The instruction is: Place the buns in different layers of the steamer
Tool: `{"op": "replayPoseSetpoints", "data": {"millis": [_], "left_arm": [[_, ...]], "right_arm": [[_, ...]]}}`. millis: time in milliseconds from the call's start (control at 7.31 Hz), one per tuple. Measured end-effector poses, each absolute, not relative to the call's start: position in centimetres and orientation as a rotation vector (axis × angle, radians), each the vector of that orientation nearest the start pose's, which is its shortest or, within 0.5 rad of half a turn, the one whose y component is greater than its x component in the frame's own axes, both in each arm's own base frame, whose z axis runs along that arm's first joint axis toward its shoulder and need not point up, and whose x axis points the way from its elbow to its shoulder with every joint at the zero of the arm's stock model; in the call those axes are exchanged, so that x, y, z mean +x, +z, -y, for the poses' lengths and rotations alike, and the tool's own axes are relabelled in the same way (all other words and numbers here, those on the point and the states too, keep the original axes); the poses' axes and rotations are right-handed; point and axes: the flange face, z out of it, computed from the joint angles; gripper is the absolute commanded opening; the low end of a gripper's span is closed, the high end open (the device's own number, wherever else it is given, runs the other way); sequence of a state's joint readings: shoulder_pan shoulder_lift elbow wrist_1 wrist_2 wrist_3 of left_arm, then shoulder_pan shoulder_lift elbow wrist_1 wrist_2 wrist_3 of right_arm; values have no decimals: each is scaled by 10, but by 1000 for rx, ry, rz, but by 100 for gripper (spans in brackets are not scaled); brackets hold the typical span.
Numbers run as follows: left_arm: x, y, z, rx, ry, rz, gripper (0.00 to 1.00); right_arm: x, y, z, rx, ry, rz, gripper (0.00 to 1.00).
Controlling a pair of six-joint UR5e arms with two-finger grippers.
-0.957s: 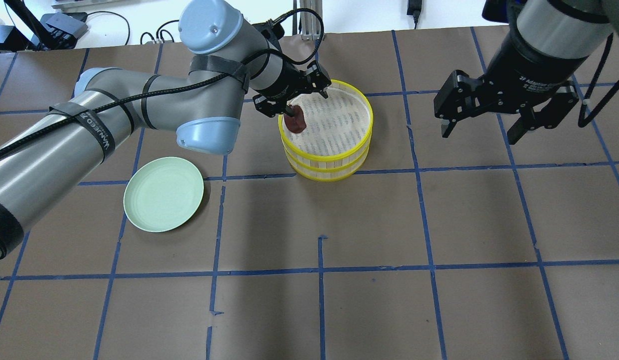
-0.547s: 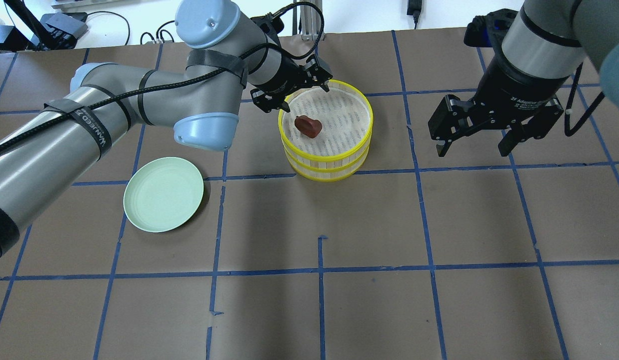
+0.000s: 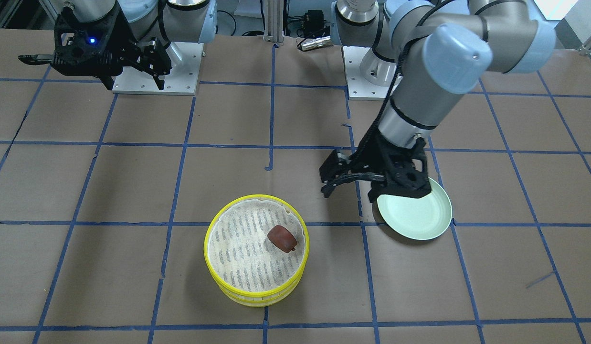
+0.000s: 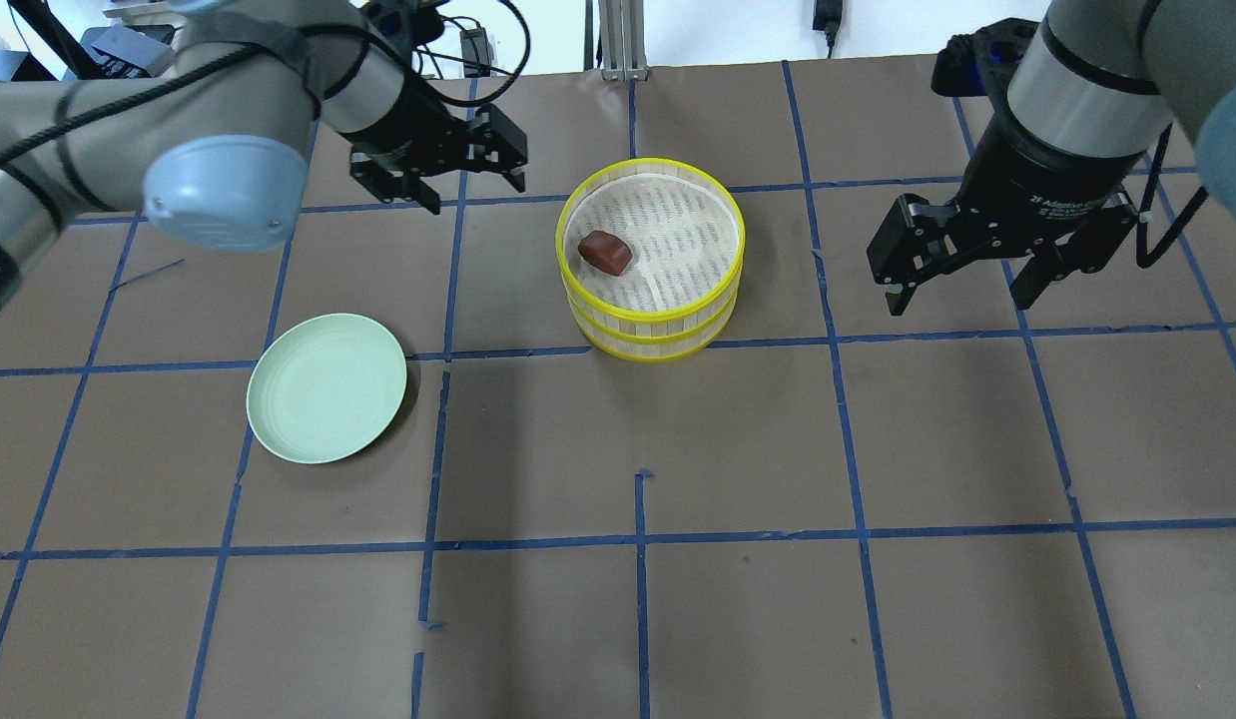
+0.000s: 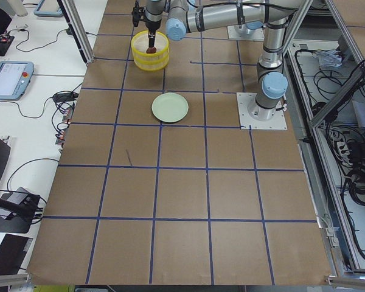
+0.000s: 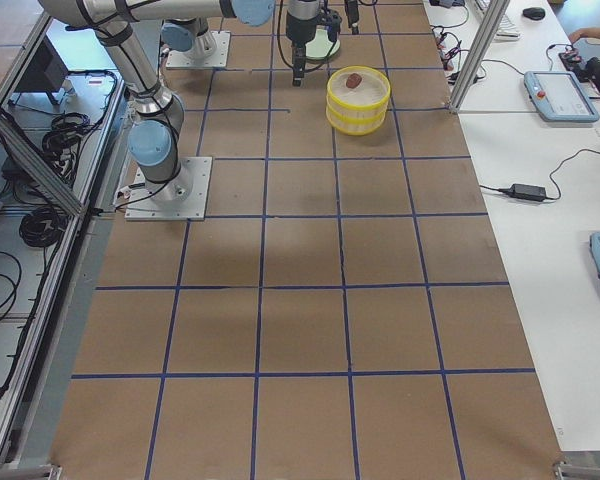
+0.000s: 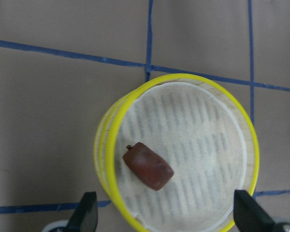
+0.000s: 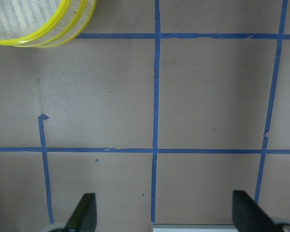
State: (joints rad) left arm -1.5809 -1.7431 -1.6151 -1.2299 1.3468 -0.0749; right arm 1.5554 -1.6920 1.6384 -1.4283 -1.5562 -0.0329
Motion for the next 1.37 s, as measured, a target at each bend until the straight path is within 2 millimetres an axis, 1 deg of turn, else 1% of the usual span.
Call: {"op": "replayPoseSetpoints", "data": {"millis": [137,274,410,547,684,957,1368], "left_arm": [[-130,427,548,-114,-71,-3284,100],[-113,441,528,-133,27,-3222,100],[-105,451,512,-142,87,-3185,100],[-101,455,503,-144,112,-3165,100],[-100,456,500,-143,118,-3157,100],[-100,460,498,-142,106,-3155,100],[-100,457,497,-142,110,-3158,100]], "right_arm": [[128,498,433,-26,137,-3122,100],[128,498,433,-27,137,-3122,100],[128,498,433,-27,136,-3123,100],[128,499,433,-25,135,-3124,100],[128,499,433,-21,134,-3124,100],[128,499,433,-15,132,-3124,100],[128,499,433,-14,132,-3125,100]]}}
